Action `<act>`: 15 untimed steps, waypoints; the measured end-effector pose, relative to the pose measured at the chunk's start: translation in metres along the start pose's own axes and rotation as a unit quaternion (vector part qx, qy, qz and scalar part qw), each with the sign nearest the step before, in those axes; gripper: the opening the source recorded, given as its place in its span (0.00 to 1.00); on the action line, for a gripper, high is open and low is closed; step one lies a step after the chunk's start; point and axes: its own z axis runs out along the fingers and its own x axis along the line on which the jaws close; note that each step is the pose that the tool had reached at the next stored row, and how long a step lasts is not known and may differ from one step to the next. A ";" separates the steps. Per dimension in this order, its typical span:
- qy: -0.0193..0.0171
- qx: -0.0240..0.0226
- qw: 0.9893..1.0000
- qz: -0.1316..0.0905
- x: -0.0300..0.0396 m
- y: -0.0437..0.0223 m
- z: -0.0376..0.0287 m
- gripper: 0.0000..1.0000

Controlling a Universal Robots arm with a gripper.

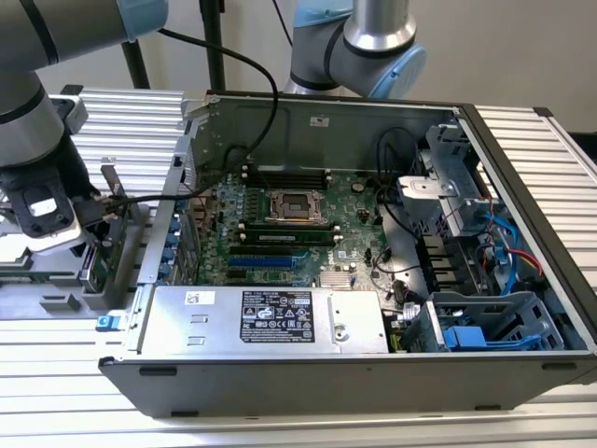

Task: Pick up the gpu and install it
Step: 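Pick up the gpu and move the gpu toward the slot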

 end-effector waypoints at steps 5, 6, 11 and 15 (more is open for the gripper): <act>0.000 0.000 1.000 -0.003 0.0001 -0.0001 0.0029 1.00; 0.000 0.000 1.000 -0.003 0.0001 -0.0002 0.0032 1.00; 0.000 0.000 1.000 -0.004 0.0001 -0.0002 0.0042 1.00; 0.000 0.000 1.000 -0.004 0.0001 -0.0002 0.0043 1.00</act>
